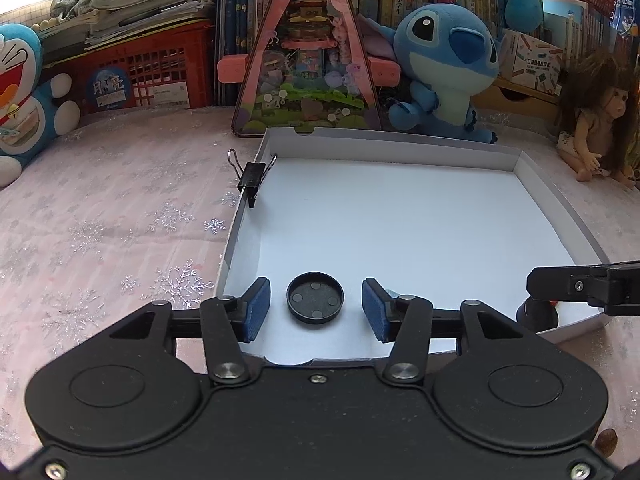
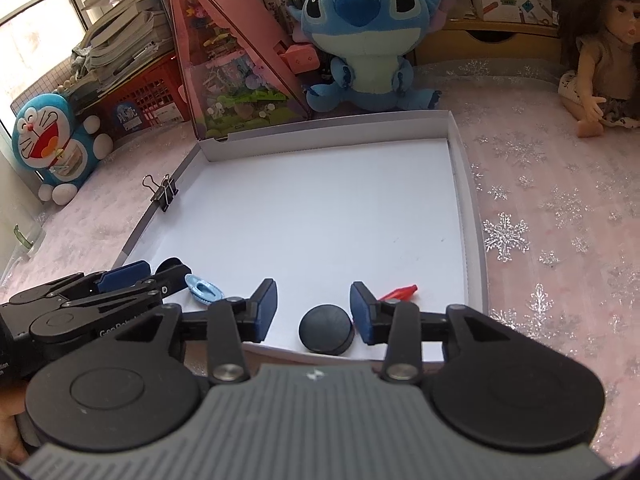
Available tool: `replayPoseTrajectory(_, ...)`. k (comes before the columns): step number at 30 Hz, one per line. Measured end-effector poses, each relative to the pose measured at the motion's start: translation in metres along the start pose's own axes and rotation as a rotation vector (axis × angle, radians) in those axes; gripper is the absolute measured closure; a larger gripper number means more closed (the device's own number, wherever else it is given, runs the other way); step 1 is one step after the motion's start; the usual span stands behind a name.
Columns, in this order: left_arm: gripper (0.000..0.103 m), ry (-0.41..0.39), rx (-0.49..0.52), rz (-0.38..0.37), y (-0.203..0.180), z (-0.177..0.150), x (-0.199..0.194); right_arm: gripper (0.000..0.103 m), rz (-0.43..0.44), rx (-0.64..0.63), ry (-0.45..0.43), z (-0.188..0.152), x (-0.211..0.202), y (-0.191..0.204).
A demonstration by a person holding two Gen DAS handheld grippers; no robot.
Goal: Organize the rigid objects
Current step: 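Carry the lid and puck into the white tray and open both tools, then withdraw both open tools from the tray back toward the remaining items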
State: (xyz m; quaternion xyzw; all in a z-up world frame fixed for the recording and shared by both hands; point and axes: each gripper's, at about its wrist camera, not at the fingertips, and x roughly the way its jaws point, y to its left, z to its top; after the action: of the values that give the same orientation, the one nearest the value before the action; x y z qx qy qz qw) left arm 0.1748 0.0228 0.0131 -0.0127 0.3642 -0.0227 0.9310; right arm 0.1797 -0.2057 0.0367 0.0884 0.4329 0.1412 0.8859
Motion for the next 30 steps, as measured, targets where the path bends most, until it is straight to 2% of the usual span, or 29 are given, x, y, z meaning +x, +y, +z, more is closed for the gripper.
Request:
replayPoseTrajectory(4, 0.041, -0.017, -0.002, -0.026, 0.003, -0.002, -0.012, 0.038, -0.004, -0.021, -0.040, -0.005, -0.010, 0.000)
replayPoseTrajectory(10, 0.034, -0.046, 0.014, -0.053, 0.000, -0.007, -0.030, 0.033, -0.026, -0.053, -0.081, -0.013, -0.021, 0.001)
replayPoseTrajectory(21, 0.030, -0.091, 0.049, -0.118, -0.010, -0.025, -0.066, 0.020, -0.063, -0.166, -0.156, -0.037, -0.044, 0.007)
replayPoseTrajectory(30, 0.029, -0.110, 0.084, -0.162, -0.011, -0.048, -0.087, 0.015, -0.070, -0.204, -0.192, -0.060, -0.059, 0.007)
